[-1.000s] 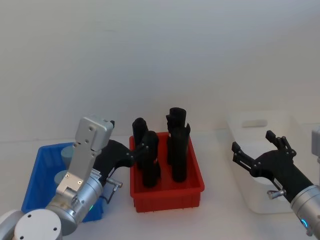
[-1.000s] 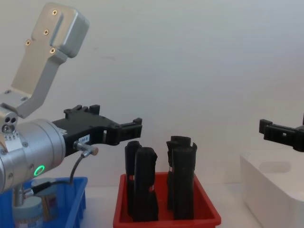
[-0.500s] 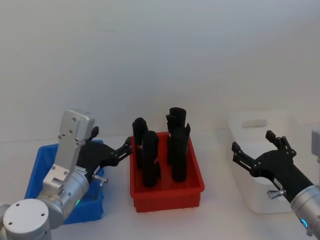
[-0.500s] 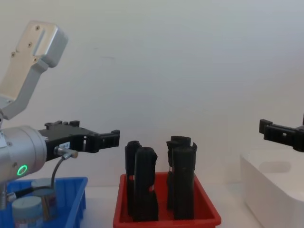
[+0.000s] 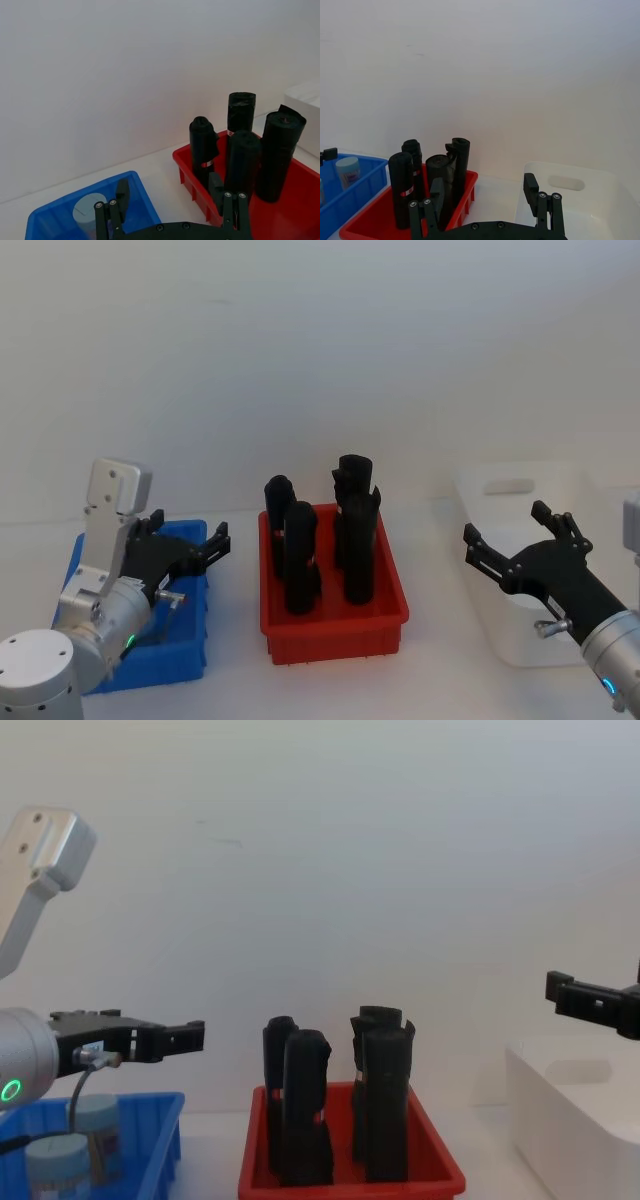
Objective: Pick the cotton swabs from the blue box and place them into the white box.
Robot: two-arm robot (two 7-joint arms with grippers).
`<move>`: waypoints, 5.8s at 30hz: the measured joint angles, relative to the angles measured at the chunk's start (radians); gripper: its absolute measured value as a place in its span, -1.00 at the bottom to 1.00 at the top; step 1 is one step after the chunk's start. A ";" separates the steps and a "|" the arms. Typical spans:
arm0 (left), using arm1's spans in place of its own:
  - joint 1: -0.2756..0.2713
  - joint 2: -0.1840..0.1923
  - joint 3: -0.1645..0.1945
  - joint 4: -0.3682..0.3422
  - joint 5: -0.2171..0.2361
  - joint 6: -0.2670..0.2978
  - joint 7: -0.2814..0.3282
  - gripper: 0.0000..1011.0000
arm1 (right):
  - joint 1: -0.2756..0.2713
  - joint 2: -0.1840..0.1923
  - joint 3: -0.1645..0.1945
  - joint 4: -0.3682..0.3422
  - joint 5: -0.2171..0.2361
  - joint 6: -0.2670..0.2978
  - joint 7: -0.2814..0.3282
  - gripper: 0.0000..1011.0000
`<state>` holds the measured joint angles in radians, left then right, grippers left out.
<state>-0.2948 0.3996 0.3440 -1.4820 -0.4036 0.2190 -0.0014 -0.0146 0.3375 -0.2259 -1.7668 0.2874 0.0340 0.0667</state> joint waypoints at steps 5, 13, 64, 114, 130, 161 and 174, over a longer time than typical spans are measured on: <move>-0.003 0.003 -0.012 0.018 -0.021 0.017 0.015 0.99 | 0.000 0.000 0.000 0.000 0.000 0.000 0.000 0.98; -0.004 0.010 -0.031 0.042 -0.045 0.044 0.041 0.99 | 0.000 0.000 0.000 0.000 0.000 0.000 0.000 0.98; -0.055 -0.005 -0.076 0.223 -0.083 0.138 0.019 0.99 | 0.000 0.000 0.000 0.000 0.000 0.000 0.000 0.98; -0.070 0.012 -0.083 0.011 0.018 0.203 -0.123 0.29 | 0.000 0.000 0.000 0.000 0.000 0.000 0.000 0.98; -0.174 -0.010 -0.047 -0.060 0.143 0.365 -0.359 0.29 | 0.000 0.000 0.000 0.000 0.000 0.000 0.000 0.98; -0.348 -0.096 0.019 0.025 0.215 0.411 -0.691 0.29 | 0.000 0.000 0.000 0.000 0.000 0.000 0.002 0.98; -0.362 -0.104 0.024 0.035 0.219 0.412 -0.716 0.29 | 0.024 0.006 0.003 0.018 -0.003 0.008 0.087 0.98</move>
<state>-0.6570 0.2954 0.3681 -1.4473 -0.1849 0.6314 -0.7171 0.0093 0.3432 -0.2226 -1.7492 0.2839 0.0416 0.1542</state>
